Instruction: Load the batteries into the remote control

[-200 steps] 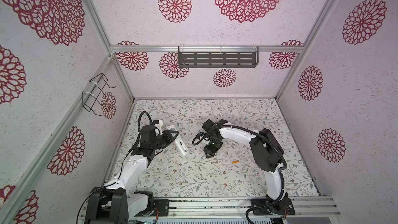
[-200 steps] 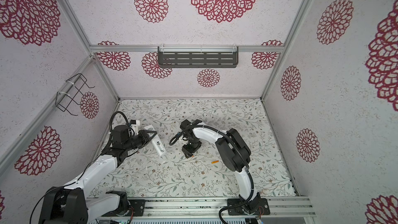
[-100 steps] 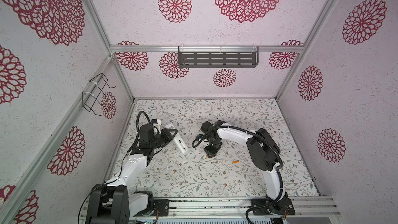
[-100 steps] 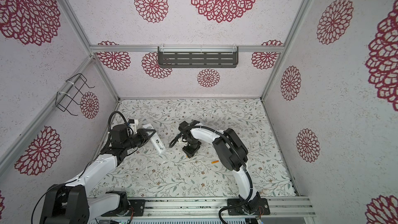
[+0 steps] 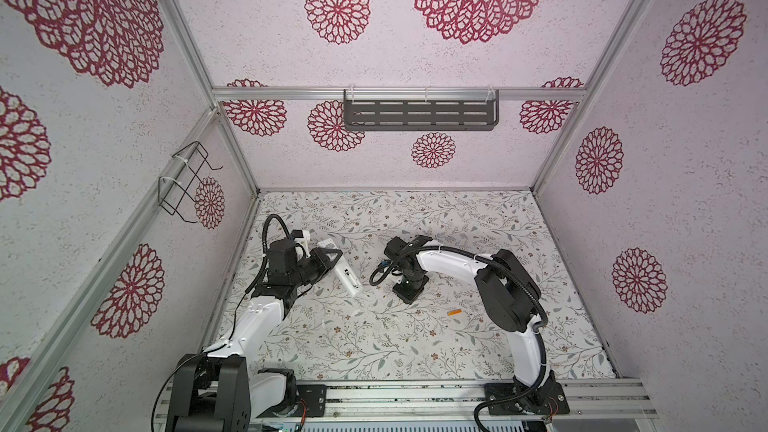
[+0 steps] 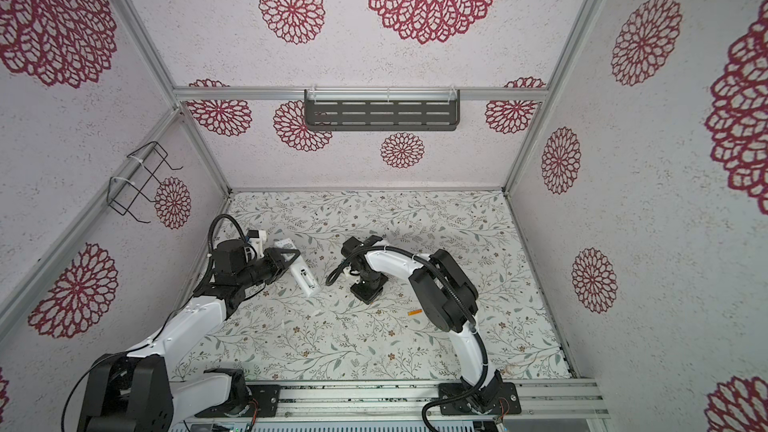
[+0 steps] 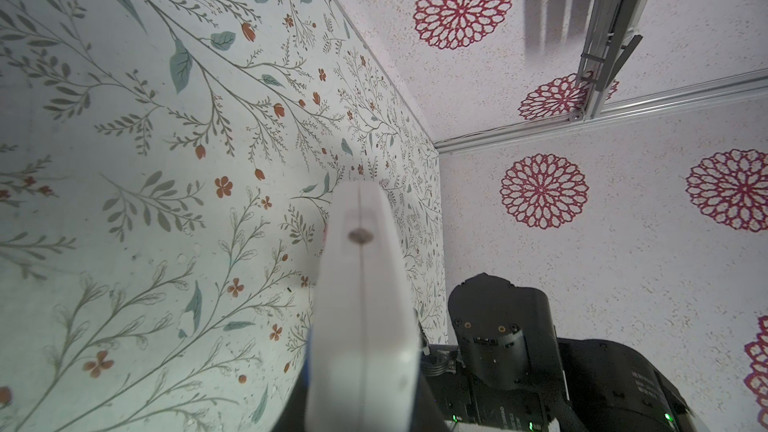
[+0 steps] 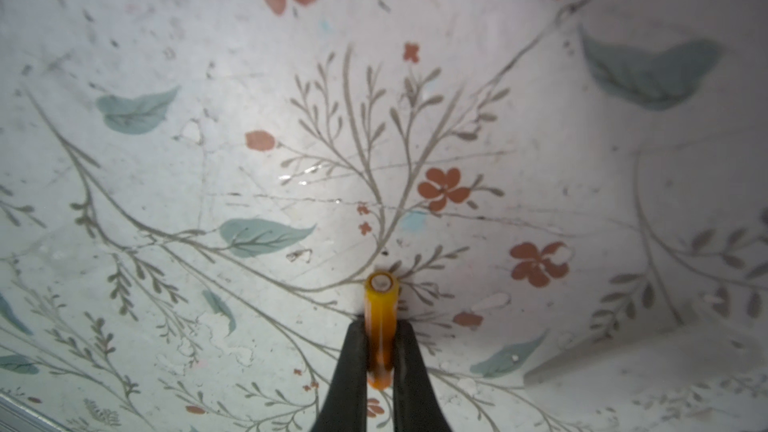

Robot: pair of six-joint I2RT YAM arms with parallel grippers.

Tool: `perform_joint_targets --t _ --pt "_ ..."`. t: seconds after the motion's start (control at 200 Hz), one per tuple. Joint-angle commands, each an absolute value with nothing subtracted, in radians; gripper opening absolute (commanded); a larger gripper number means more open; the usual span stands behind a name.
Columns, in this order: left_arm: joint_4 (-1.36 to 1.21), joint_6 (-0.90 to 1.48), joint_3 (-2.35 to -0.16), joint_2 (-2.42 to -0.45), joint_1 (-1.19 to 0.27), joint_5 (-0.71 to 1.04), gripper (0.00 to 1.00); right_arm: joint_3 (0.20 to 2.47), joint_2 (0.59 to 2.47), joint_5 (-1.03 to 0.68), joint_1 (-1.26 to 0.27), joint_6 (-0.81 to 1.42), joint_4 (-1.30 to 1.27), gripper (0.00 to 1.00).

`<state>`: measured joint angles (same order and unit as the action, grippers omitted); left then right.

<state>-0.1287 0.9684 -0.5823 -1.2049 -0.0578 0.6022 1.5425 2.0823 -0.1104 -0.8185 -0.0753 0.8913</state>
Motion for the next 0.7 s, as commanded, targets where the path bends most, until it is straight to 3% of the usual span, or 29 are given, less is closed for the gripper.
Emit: perform_joint_targets --t 0.0,0.305,0.695 --pt "-0.131 0.951 -0.614 -1.209 -0.051 0.623 0.0 1.508 2.027 -0.168 -0.822 0.04 0.905 0.0" --pt "-0.262 0.967 -0.63 -1.292 -0.054 0.708 0.0 1.631 1.862 -0.301 -0.822 0.224 0.971 0.0" --pt "-0.473 1.031 -0.626 -1.442 -0.129 0.783 0.0 1.882 1.904 -0.413 -0.824 0.356 1.072 0.0"
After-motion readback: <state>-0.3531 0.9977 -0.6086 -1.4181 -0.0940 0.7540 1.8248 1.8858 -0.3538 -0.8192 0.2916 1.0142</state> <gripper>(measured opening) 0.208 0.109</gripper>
